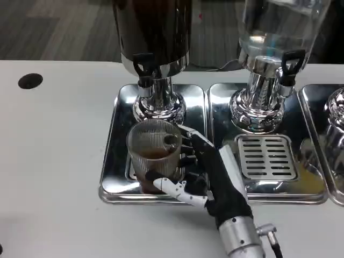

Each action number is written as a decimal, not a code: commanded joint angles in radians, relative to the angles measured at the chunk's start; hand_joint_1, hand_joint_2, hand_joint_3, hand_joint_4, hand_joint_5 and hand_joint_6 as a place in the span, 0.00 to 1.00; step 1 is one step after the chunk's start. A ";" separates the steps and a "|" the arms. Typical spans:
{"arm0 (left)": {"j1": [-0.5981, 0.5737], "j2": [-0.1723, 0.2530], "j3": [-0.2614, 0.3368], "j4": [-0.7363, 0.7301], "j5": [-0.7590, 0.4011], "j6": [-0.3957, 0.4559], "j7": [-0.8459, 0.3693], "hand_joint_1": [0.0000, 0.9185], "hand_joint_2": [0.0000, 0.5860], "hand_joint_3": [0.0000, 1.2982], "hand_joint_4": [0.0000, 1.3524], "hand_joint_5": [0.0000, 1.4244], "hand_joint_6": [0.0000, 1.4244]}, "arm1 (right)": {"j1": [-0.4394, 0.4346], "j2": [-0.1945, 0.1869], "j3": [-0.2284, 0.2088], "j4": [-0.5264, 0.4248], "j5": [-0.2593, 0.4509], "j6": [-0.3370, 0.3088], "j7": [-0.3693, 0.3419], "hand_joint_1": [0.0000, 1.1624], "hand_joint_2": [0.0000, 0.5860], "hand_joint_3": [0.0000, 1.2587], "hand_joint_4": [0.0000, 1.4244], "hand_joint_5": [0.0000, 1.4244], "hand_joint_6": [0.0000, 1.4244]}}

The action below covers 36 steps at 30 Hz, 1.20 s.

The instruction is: Grasp the cup under the faucet to collect the drink, then remove the cup.

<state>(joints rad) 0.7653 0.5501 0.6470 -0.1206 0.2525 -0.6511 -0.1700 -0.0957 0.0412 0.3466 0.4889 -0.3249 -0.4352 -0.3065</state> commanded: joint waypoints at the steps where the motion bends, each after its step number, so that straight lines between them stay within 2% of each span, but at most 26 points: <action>1: 0.002 0.002 -0.012 -0.015 0.023 0.008 -0.013 0.00 0.00 0.00 0.00 0.00 0.00 | 0.025 0.015 -0.008 -0.069 0.002 -0.045 0.004 0.75 0.36 0.26 0.25 0.28 0.35; 24: 0.005 -0.002 -0.010 -0.051 0.030 0.024 -0.019 0.00 0.00 0.00 0.00 0.00 0.00 | 0.139 -0.020 -0.042 -0.146 0.001 -0.101 0.037 0.75 0.36 0.26 0.26 0.28 0.36; 36: 0.001 -0.005 -0.014 -0.085 0.038 0.047 -0.025 0.00 0.00 0.00 0.00 0.00 0.00 | 0.216 -0.051 -0.064 -0.211 0.006 -0.149 0.062 0.75 0.36 0.26 0.26 0.28 0.36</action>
<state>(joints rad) 0.7654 0.5491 0.6441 -0.1930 0.2841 -0.6132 -0.1804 0.1178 -0.0107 0.2907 0.3201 -0.3264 -0.5273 -0.2428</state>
